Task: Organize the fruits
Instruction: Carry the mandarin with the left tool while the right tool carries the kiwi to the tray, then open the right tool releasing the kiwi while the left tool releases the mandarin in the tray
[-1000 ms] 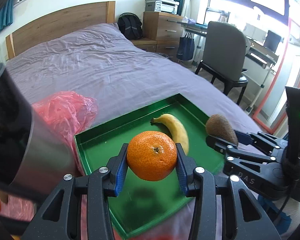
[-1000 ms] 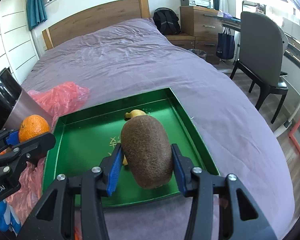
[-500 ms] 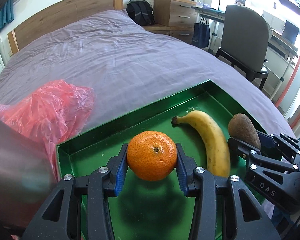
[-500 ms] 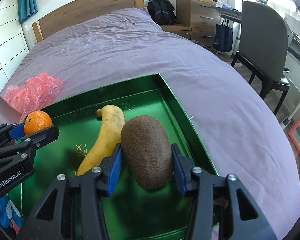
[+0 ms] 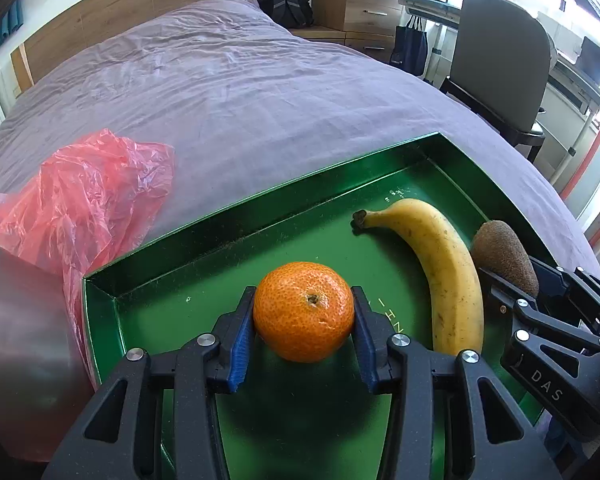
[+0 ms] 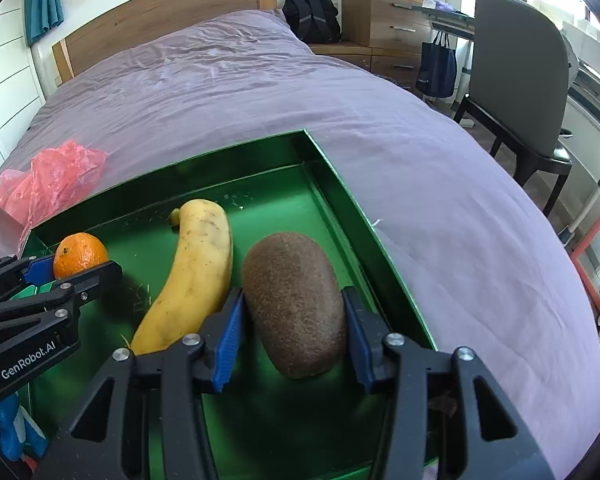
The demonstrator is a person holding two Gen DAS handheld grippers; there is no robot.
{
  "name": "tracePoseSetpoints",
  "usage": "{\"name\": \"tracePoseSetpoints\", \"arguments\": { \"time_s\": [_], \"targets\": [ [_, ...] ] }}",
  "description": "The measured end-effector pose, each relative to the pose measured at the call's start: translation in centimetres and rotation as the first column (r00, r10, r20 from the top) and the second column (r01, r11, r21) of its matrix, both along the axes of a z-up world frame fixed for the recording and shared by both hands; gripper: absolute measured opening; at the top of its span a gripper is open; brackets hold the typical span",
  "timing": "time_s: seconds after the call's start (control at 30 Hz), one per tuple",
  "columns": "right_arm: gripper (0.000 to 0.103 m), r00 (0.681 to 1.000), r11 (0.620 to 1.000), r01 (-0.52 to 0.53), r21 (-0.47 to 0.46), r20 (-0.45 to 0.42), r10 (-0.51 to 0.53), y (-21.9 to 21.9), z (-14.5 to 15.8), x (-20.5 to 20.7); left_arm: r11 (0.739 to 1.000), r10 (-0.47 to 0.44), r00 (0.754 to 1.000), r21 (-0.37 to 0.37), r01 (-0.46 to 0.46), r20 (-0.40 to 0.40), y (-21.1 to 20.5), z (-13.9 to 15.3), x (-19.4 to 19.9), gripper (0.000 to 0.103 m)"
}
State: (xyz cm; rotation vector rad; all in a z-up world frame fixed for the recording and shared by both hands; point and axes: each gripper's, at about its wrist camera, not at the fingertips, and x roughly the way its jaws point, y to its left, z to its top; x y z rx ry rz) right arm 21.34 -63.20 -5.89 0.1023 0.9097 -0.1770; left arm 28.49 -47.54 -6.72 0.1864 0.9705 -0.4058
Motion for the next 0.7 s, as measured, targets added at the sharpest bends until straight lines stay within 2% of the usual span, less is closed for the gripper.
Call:
{"name": "tracePoseSetpoints", "arguments": {
  "time_s": [0.43, 0.5, 0.57, 0.7],
  "targets": [
    [0.04, 1.0, 1.0, 0.021, -0.016, -0.011, -0.021, 0.1, 0.0, 0.3, 1.0, 0.027, 0.999, 0.011, -0.026, -0.048, 0.2, -0.8, 1.5, 0.039],
    [0.05, 0.999, 0.999, 0.032, -0.007, -0.006, -0.032, 0.1, 0.1, 0.2, 1.0, 0.026, 0.998, 0.007, -0.025, -0.05, 0.3, -0.8, 1.5, 0.04],
    [0.072, 0.999, 0.999, 0.048, -0.013, 0.001, -0.048, 0.1, 0.3, 0.0, 1.0, 0.024, 0.998, 0.004, -0.024, -0.054, 0.4, -0.7, 1.6, 0.04],
    [0.093, 0.996, 0.996, 0.088, -0.026, 0.024, -0.088, 0.1, 0.8, -0.5, 1.0, 0.021, 0.998, 0.0, -0.021, -0.059, 0.5, -0.7, 1.7, 0.04]
  ]
}}
